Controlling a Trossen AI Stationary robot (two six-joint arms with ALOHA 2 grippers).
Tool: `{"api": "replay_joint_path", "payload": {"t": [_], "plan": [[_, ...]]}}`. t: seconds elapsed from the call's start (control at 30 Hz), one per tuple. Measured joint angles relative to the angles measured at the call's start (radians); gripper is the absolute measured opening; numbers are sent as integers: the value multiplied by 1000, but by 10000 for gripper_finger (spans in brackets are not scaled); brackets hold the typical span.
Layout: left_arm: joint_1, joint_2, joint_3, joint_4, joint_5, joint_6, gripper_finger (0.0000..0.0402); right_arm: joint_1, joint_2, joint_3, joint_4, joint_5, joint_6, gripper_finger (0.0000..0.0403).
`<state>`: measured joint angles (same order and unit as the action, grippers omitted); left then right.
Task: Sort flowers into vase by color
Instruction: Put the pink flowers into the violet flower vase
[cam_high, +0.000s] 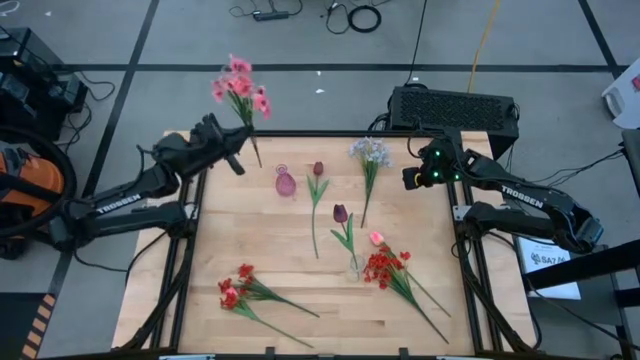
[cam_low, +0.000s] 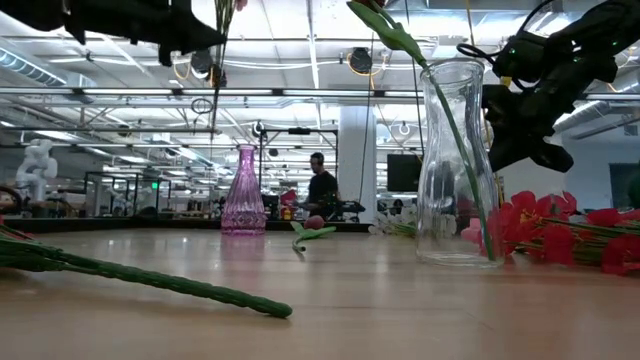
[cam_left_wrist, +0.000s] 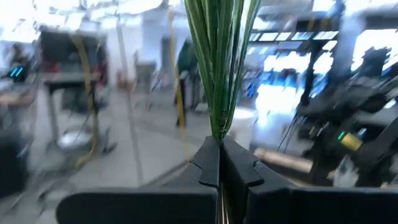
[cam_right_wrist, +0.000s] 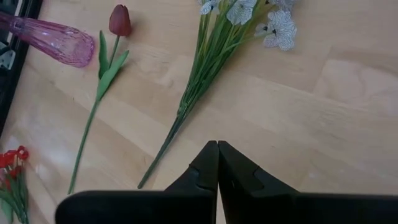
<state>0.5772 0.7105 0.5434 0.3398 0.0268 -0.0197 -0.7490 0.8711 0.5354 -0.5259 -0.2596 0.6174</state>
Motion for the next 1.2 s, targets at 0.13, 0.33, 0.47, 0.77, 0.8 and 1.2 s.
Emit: {"api": "replay_joint_path", "payload": {"t": [0.13,0.33,0.47,0.77,0.8,1.2], "plan": [[65,48,0,162,153,-30,1,0,0,0,0,0,0,0],[90,184,0,276,310,-83,1,0,0,0,0,0,4,0],[91,238,0,392,329,-114,1,0,0,0,0,0,4,0],[91,306,0,379,354,-133,1,0,0,0,0,1,4,0],[91,308,0,380,354,-133,1,0,0,0,0,2,4,0],[90,308,-151,559,323,-179,1,0,0,0,0,2,24,0]]}}
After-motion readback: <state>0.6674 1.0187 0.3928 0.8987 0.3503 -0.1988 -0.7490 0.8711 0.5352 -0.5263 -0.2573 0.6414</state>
